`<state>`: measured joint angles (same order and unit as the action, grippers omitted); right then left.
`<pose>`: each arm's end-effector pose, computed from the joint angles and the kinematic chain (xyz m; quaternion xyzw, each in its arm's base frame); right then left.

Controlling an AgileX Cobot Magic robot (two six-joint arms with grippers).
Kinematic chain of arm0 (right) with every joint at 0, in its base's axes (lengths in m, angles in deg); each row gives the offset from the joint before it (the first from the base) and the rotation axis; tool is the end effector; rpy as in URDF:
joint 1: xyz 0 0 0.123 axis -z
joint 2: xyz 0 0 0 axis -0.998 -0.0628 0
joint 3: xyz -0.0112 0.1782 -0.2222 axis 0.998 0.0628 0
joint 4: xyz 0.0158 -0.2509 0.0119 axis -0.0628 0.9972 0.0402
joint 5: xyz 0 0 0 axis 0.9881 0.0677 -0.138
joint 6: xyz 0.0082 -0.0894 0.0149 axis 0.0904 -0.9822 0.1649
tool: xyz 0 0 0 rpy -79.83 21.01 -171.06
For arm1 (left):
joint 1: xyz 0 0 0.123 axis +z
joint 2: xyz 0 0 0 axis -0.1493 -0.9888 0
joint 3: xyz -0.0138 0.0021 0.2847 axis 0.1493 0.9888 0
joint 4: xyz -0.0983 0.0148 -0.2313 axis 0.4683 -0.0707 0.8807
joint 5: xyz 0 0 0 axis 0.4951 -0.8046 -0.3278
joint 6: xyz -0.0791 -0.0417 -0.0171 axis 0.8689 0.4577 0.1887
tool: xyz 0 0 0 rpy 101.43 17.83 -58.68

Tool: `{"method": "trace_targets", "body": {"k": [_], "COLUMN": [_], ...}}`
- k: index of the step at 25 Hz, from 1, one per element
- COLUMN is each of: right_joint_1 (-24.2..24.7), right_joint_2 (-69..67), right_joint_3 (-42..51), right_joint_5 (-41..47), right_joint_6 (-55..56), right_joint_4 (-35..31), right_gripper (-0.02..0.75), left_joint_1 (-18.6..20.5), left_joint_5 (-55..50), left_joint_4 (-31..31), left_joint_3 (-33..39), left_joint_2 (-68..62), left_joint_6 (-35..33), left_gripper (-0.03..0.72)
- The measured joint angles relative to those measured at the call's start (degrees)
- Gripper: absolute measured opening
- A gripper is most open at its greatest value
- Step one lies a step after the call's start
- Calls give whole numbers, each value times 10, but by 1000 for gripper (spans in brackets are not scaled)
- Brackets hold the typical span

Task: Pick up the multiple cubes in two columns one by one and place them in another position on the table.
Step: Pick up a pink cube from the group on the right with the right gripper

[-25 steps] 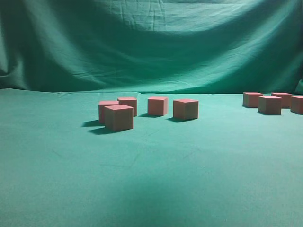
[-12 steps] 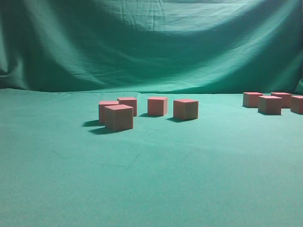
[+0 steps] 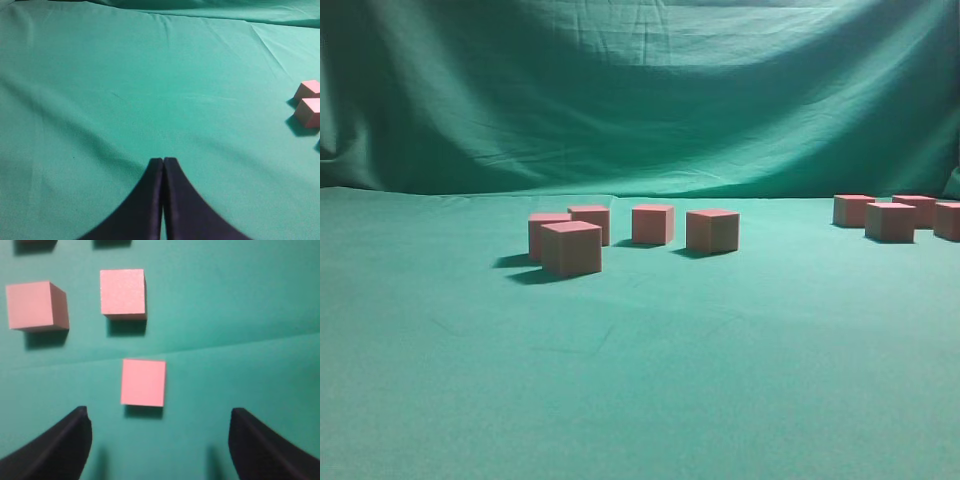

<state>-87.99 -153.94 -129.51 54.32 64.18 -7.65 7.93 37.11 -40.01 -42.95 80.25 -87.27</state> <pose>0.3288 0.0088 0.2228 0.0152 0.9834 0.0062 0.1809 0.0528 -0.0027 0.1770 -0.0229 0.7940 -0.0388 0.6063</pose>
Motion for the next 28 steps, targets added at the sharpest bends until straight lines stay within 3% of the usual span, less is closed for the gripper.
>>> {"method": "trace_targets", "body": {"k": [11, 13, 14, 19, 24, 28], "right_joint_1": [0, 0, 0, 0, 0, 0], "right_joint_2": [-81, -90, -93, -105, -105, -80], "right_joint_3": [0, 0, 0, 0, -6, -42], "right_joint_5": [-72, -79, -81, -82, -67, 5], "right_joint_6": [-2, -2, -2, -3, -4, -47], "right_joint_4": [-1, -1, -1, -1, -8, -66], "right_gripper": [563, 498, 504, 262, 263, 263], "left_joint_1": [0, 0, 0, 0, 0, 0], "left_joint_5": [0, 0, 0, 0, 0, 0], "left_joint_4": [0, 0, 0, 0, 0, 0], "left_joint_3": [0, 0, 0, 0, 0, 0], "left_joint_2": [0, 0, 0, 0, 0, 0], "left_joint_6": [0, 0, 0, 0, 0, 0], "left_gripper": [0, 0, 0, 0, 0, 0]}}
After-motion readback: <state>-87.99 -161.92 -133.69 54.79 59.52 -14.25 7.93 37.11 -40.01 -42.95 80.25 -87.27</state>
